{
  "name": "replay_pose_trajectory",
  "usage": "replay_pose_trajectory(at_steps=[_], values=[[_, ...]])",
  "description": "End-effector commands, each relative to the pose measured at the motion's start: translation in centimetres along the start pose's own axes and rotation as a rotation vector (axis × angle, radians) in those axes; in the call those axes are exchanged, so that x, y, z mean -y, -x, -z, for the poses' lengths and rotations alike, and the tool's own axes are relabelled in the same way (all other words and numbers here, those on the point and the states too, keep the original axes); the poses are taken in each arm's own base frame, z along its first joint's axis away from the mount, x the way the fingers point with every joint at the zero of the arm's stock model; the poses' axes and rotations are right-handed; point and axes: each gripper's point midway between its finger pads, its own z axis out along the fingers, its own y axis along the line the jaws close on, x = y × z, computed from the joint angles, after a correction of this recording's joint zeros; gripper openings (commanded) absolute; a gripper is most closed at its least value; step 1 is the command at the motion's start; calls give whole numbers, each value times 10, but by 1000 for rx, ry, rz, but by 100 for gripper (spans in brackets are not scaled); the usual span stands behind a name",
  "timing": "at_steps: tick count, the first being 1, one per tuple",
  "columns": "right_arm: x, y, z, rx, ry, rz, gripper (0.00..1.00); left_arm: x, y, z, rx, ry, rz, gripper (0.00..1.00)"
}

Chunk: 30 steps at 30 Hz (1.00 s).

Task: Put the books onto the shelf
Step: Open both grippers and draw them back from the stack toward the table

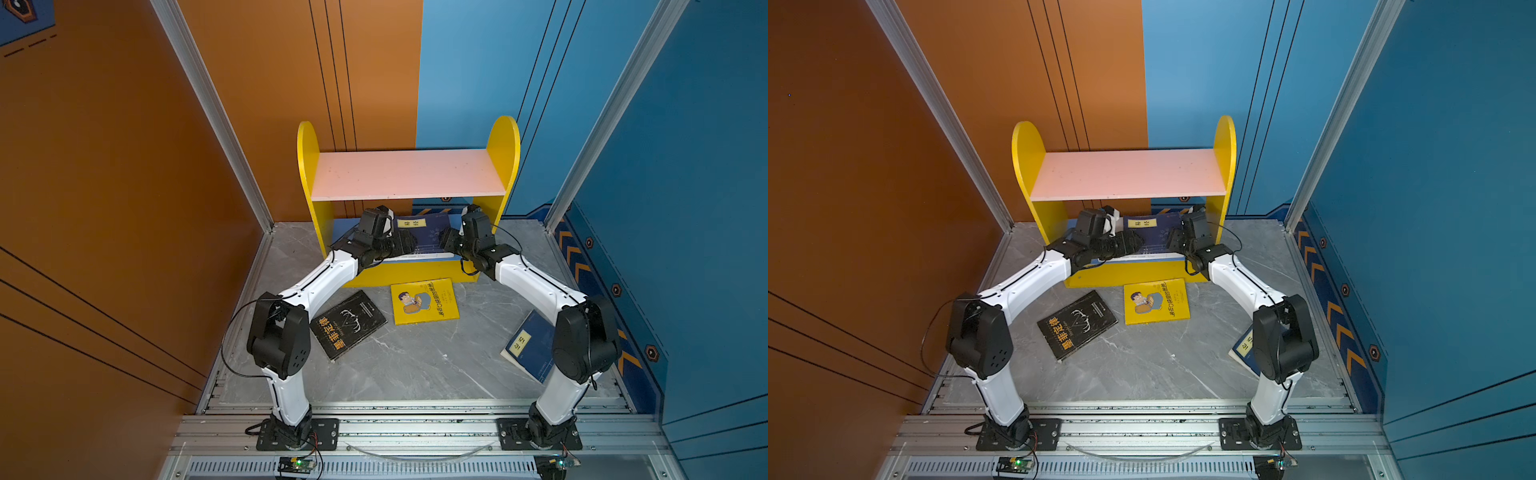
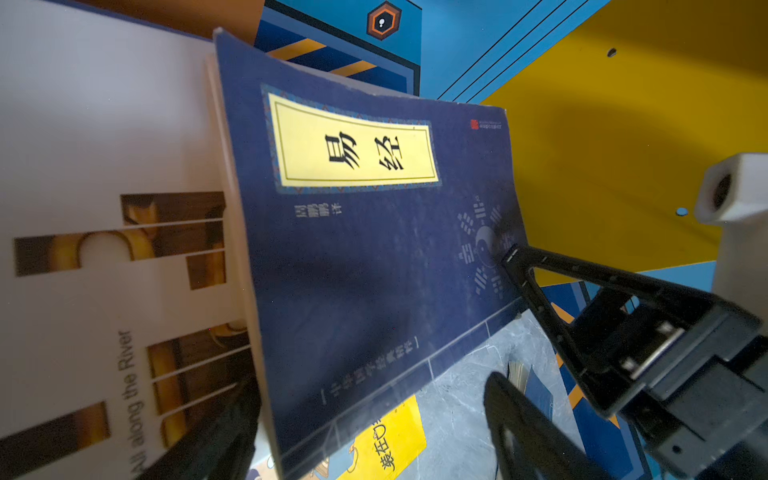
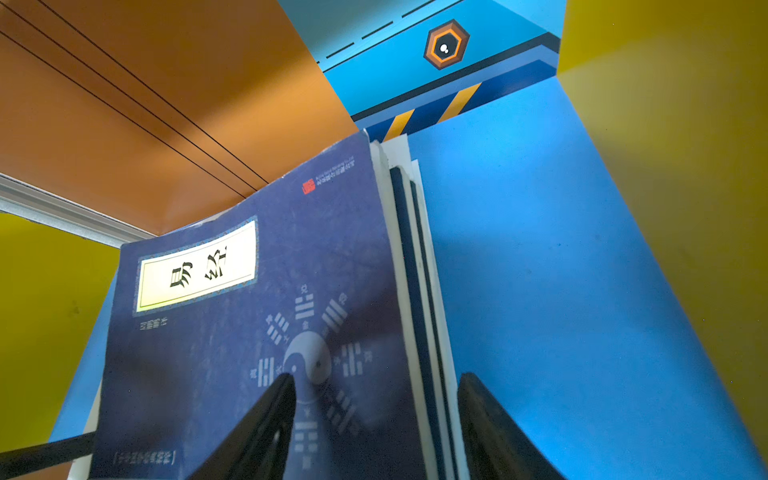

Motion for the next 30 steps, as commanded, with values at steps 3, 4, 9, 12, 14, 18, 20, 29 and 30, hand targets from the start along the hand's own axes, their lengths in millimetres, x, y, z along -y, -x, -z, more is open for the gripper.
replay_pose_trajectory(at_steps=[3, 4, 9, 12, 14, 18, 20, 29, 30], values=[[1, 7, 7, 10, -16, 4, 65, 5, 4, 2, 8, 5, -22, 90], [2, 8, 9, 14, -20, 5, 66, 4, 5, 5, 16, 9, -20, 90], [6, 4, 22, 14, -24, -10, 75, 6, 15, 28, 126, -18, -33, 93], [6, 2, 33, 30, -10, -16, 78, 10, 17, 45, 168, -36, -58, 95], [8, -1, 40, 26, -13, -16, 80, 12, 15, 56, 182, -43, -73, 96], [8, -16, 50, -7, 3, -11, 81, 8, 6, 70, 177, -36, -87, 97], [9, -23, 57, -18, 2, -7, 81, 11, -3, 74, 158, -69, -95, 97], [18, -55, 91, -10, -20, -6, 85, 20, -47, 86, 100, -131, -134, 97], [21, -59, 93, -11, -24, -13, 86, 21, -52, 87, 96, -132, -138, 97]])
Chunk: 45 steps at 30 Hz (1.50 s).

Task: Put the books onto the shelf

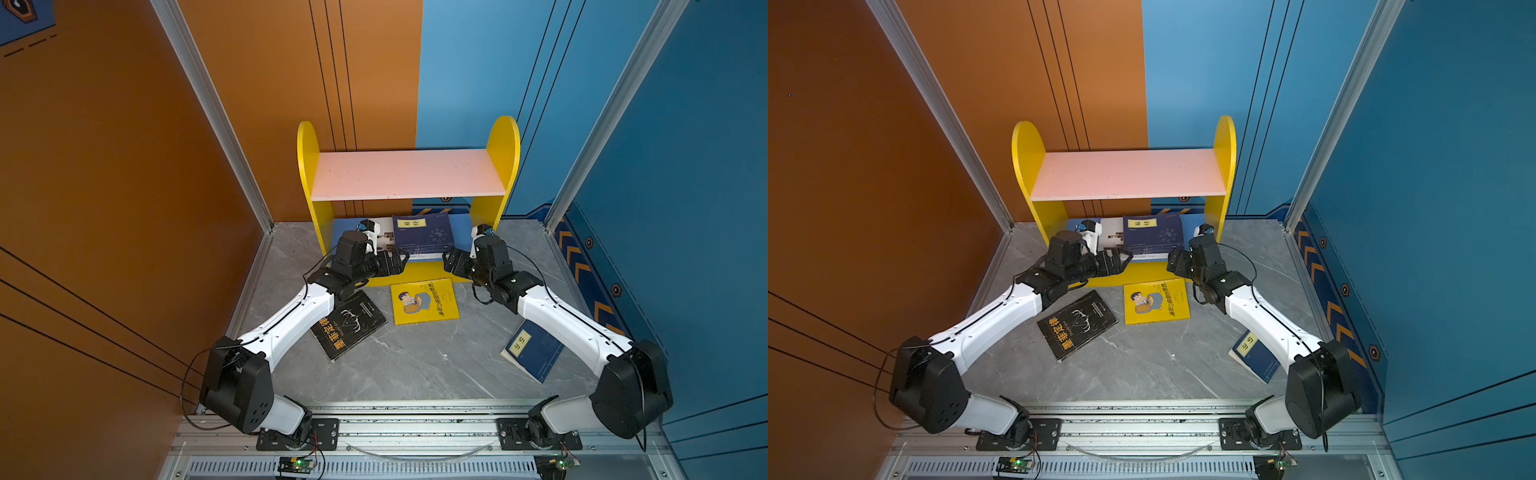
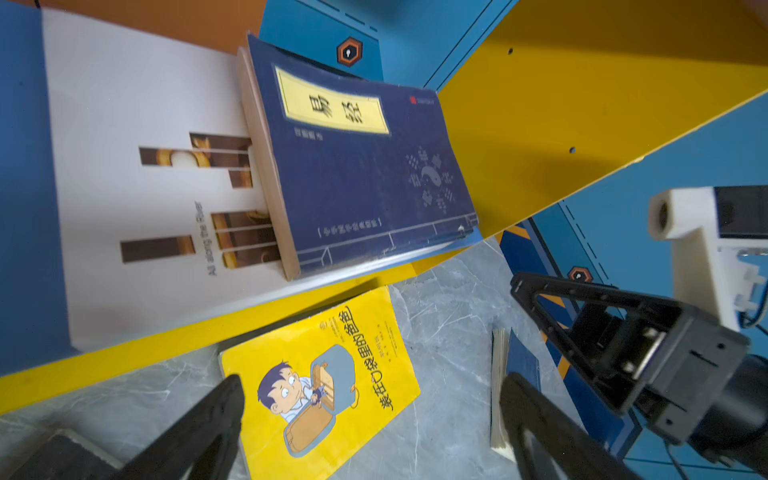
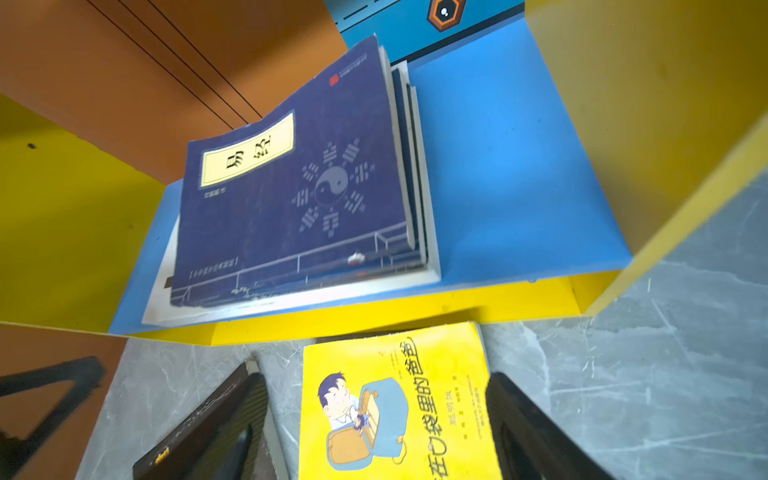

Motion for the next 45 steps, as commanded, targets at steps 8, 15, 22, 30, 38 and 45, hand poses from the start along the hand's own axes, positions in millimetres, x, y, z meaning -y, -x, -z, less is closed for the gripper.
replay_pose_trajectory(at_steps=[8, 15, 22, 30, 38, 45], values=[[69, -28, 31, 45, -232, -101, 95, 25, -63, 4, -47, -38, -100, 97], [143, -39, 50, 25, -473, -180, 99, 47, -102, -20, -102, -38, -180, 97], [254, -64, 95, 0, -782, -420, 100, 71, -133, -45, -186, -83, -260, 98], [335, -97, 128, -41, -950, -585, 100, 93, -139, -63, -215, -133, -291, 98], [354, -134, 110, -117, -922, -719, 100, 91, -135, -69, -204, -110, -290, 98], [337, -148, 90, -129, -895, -731, 99, 87, -134, -69, -213, -83, -298, 98]])
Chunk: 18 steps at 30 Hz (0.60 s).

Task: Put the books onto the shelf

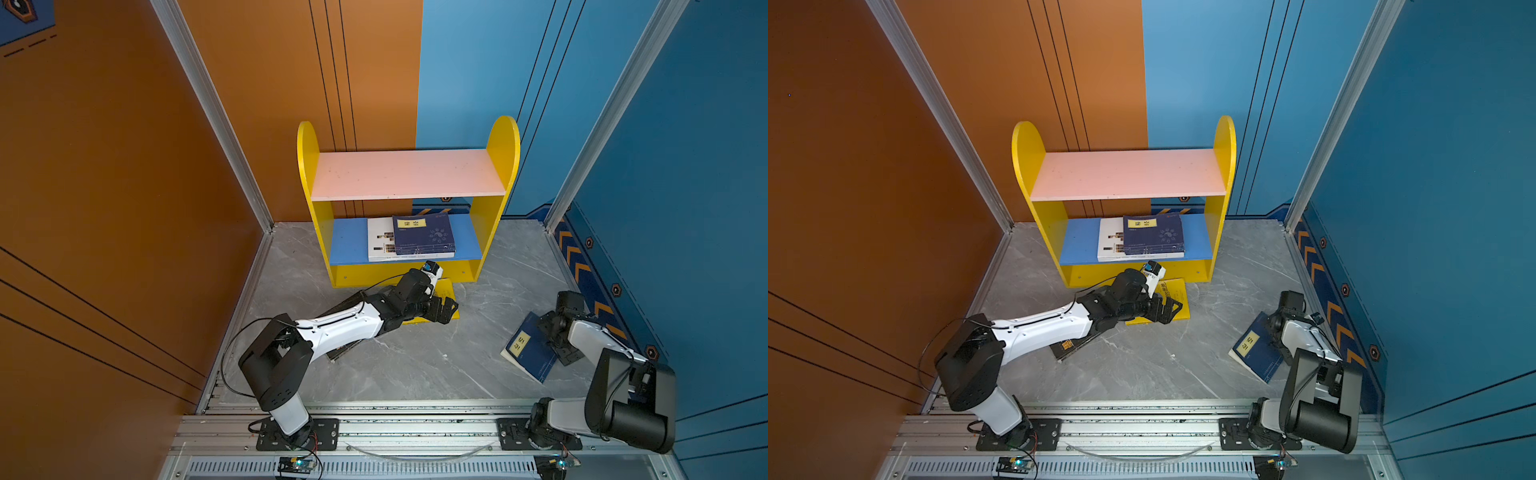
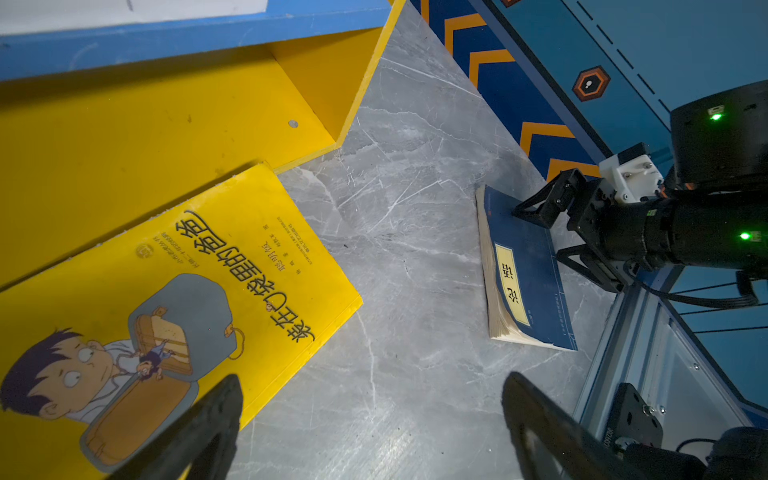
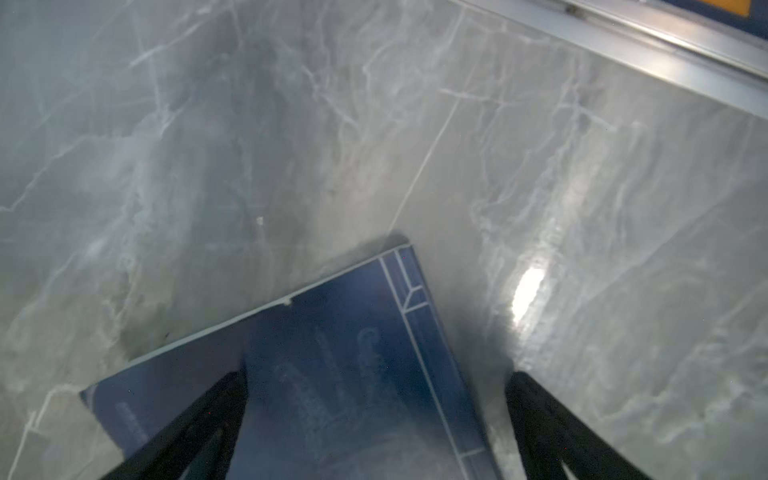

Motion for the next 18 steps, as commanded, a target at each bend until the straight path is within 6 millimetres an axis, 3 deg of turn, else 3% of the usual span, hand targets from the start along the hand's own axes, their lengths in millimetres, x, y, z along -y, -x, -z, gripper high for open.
replay_pose_trajectory(at_steps=[1, 7, 12, 14, 18], values=[[-10, -23, -3, -28, 33, -26, 99, 1, 9, 1, 12, 22, -26, 98], [-44, -62, 3, -54, 141, -47, 98, -4, 12, 3, 23, 33, -12, 98], [-92, -102, 43, -61, 324, -43, 97, -10, 11, 4, 21, 39, 2, 98], [-103, -102, 69, -3, 373, -11, 98, -13, 9, 3, 16, 42, 16, 98], [-110, -72, 99, 135, 413, 36, 98, -14, 3, -3, -11, 30, 39, 96]])
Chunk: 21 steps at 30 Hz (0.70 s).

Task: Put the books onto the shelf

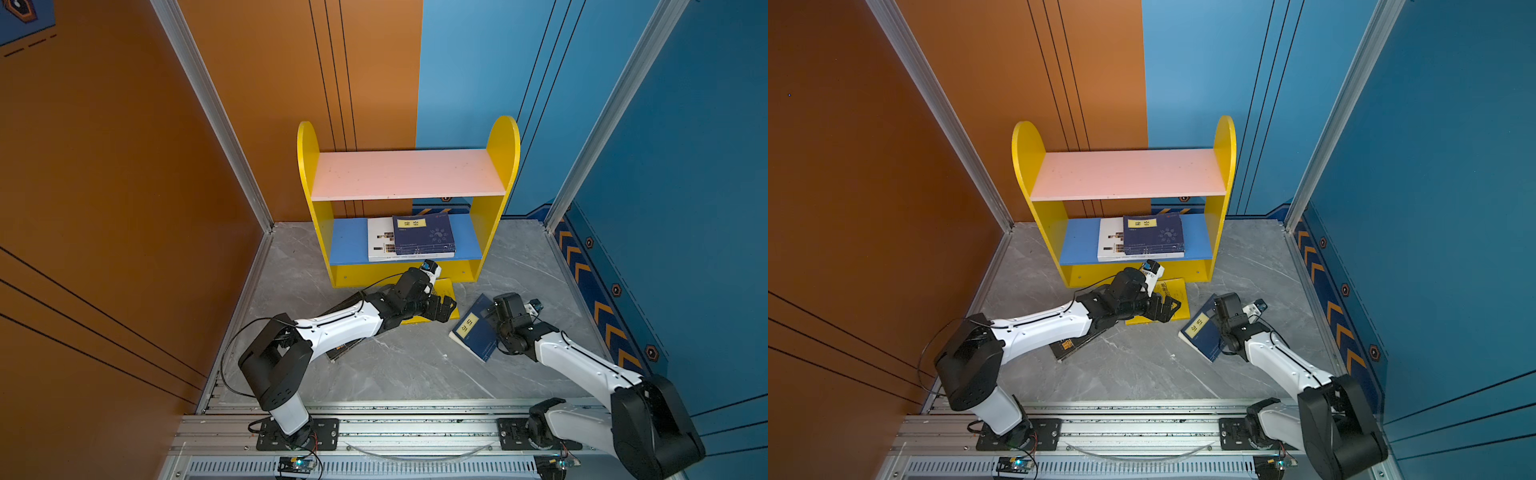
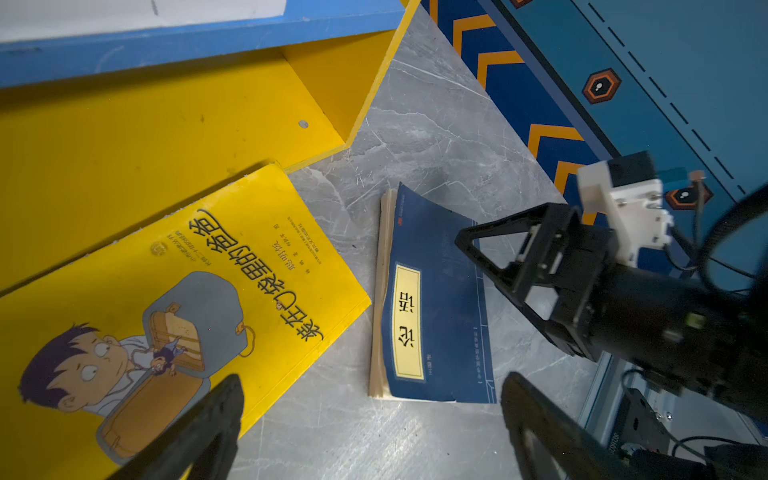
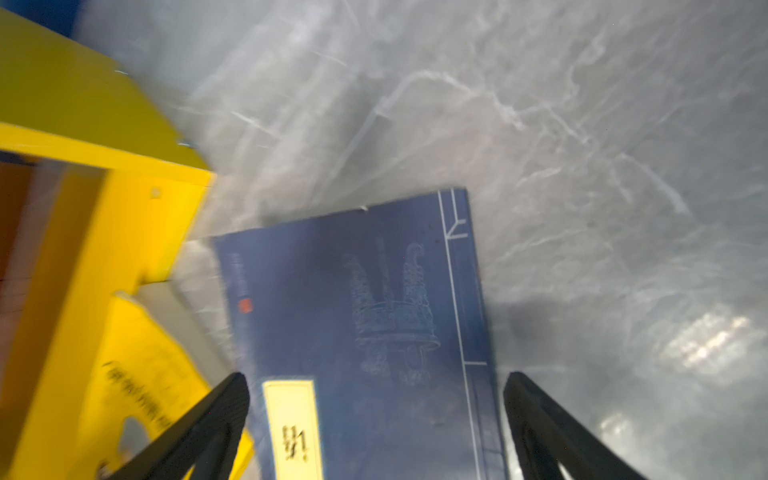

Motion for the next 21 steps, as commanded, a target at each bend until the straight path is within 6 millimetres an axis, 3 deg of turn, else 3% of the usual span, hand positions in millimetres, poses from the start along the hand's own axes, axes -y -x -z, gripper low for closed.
replay_pose_trajectory(at_steps=[1, 4, 8, 12, 16, 21], values=[[-4, 43, 20, 159, -20, 8, 98, -4, -2, -6, -19, 3, 27, 96], [-18, 67, 21, 182, 11, 87, 98, 1, -11, -9, -45, -23, 23, 96], [-41, 82, 2, 140, 55, 185, 99, 14, -29, -13, -100, -54, -12, 96], [-55, 77, -31, 24, 80, 254, 100, 24, -54, -19, -173, -90, -24, 96], [-61, 58, -64, -110, 80, 295, 99, 32, -82, -27, -266, -120, -59, 97], [-50, 42, -84, -172, 15, 302, 98, 48, -105, -37, -395, -193, -99, 96]])
